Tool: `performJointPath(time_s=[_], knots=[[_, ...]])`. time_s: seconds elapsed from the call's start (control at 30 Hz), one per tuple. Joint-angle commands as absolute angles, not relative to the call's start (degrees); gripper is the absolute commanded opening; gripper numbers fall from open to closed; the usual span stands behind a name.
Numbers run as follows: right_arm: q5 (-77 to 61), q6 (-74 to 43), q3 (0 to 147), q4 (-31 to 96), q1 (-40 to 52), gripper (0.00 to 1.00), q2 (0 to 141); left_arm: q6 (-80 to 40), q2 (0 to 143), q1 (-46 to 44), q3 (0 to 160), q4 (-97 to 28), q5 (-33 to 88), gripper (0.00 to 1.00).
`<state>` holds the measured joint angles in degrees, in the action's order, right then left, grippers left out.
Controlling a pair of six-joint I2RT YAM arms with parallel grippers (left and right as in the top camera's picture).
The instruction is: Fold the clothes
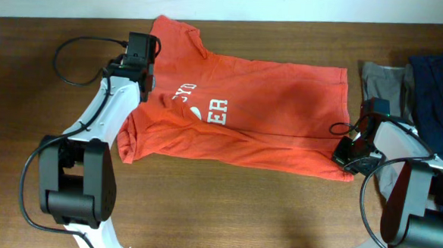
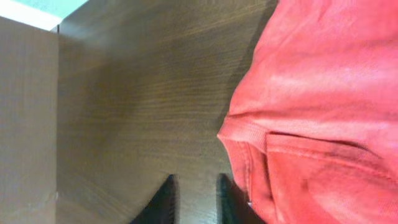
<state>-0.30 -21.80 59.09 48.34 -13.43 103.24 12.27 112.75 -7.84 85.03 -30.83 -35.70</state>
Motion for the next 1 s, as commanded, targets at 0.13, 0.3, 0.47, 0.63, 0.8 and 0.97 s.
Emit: performJointPath(time_s=[0.13, 0.3, 0.47, 0.63, 0.8, 0.97], knots=[[3.4, -21.2, 58.2, 49.1, -14.3, 0.04, 105.5, 7.5, 111.0, -7.5, 85.9, -38.4, -31.9, 0.46], [3.6, -21.2, 58.2, 49.3, -14.3, 0.04, 105.5, -6.3, 110.9, -7.2, 85.7, -56.7, -16.1, 0.50], [3.5, -21.2, 58.2, 49.3, -14.3, 0.04, 105.5, -13.7, 110.9, -5.4, 82.7, -63.2, -12.2, 0.48], [3.5, -21.2, 58.2, 49.3, -14.3, 0.04, 105.5, -13.7, 110.9, -2.4, 80.5, -61.4, -7.4, 0.25], [3.5, -21.2, 58.2, 49.4, -14.3, 0.04, 105.5, -13.6, 110.9, 0.0, 79.1, -60.2, -4.4, 0.23], [3.5, -21.2, 58.2, 49.4, -14.3, 0.04, 105.5, -12.1, 110.9, 0.2, 78.5, -58.3, -1.6, 0.39]])
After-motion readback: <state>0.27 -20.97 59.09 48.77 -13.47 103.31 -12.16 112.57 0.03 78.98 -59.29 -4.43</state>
